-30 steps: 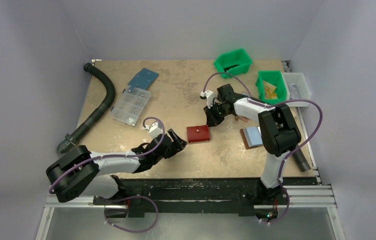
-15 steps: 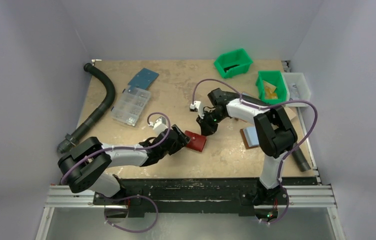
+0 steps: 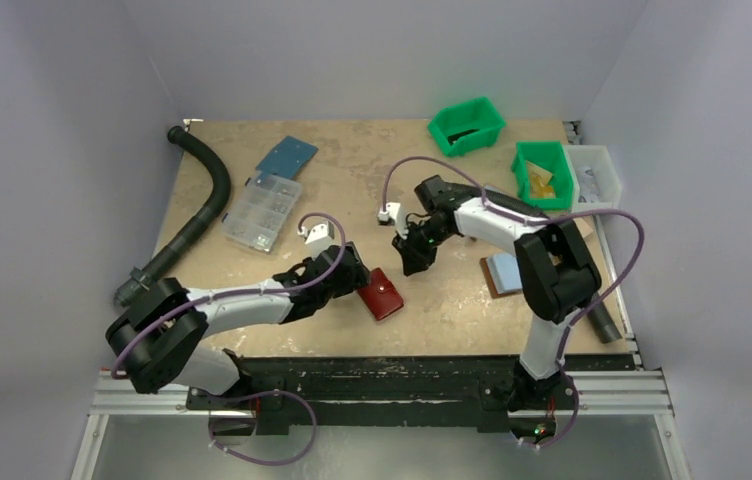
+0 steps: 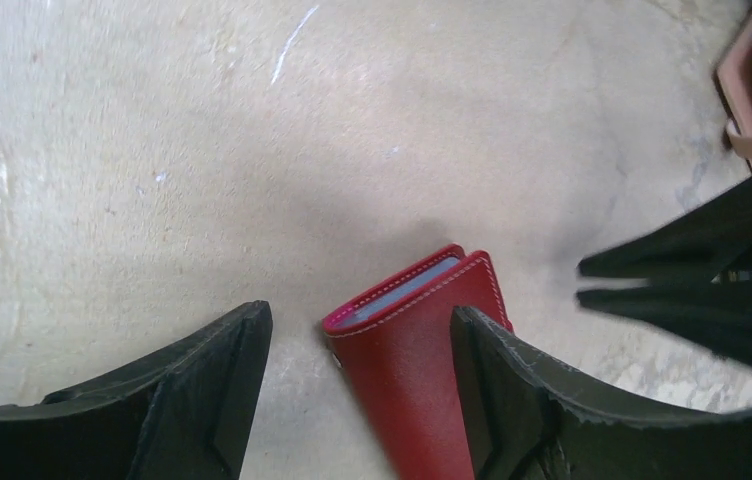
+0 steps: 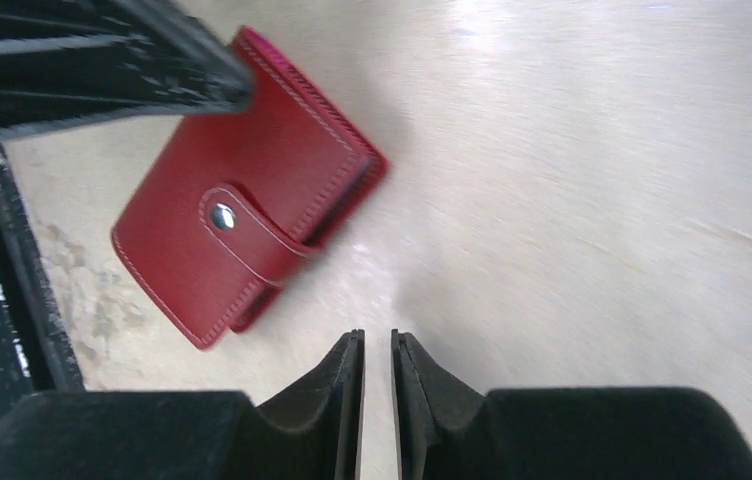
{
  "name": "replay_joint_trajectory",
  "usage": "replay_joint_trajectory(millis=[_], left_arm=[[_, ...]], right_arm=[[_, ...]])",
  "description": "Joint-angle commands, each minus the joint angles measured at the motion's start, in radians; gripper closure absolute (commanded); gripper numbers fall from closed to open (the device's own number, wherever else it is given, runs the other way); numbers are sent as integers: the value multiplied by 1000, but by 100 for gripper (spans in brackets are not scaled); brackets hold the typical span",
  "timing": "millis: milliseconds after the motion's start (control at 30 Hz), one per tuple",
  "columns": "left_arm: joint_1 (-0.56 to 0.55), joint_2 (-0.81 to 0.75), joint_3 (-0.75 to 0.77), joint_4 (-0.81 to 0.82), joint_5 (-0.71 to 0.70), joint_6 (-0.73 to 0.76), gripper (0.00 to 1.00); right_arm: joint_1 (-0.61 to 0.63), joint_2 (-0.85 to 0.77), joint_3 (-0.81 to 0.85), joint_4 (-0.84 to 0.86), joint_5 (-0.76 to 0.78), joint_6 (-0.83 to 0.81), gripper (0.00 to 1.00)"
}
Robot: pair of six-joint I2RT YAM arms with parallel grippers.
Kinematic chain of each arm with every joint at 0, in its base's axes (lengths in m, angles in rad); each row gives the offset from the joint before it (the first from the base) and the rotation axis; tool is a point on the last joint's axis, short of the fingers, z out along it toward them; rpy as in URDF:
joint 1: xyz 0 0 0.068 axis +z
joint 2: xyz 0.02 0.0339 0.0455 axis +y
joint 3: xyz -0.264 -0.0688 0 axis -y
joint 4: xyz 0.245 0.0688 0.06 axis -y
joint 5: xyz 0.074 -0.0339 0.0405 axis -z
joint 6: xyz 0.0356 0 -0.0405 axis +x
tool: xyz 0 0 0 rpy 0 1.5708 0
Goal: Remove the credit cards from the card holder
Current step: Open the card holder at the center of the board.
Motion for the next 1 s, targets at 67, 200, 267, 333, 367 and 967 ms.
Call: replay_joint_trajectory(millis=[67,200,267,333,367,967], left_arm=[[5,-200,-44,42,120,285,28],[5,-349,-159,105,182,246,26],[5,-396,-202,119,197,202,25],[5,-426,-234,134,201,136,24],[6,-433,-247,141,200,105,24],[6,-247,-298,190,164,-277,27]], right_arm=[[-31,-243,-26,31,-15,-46,76],[-10,-371,-96,55,-121,-120,71],[13,-419,-150,120,-145,-124,59],[49,-425,-167,152,-120,-122,55],[69,-412,-164,166,-86,-97,54],[332,-224,-168,315,386,47,41]])
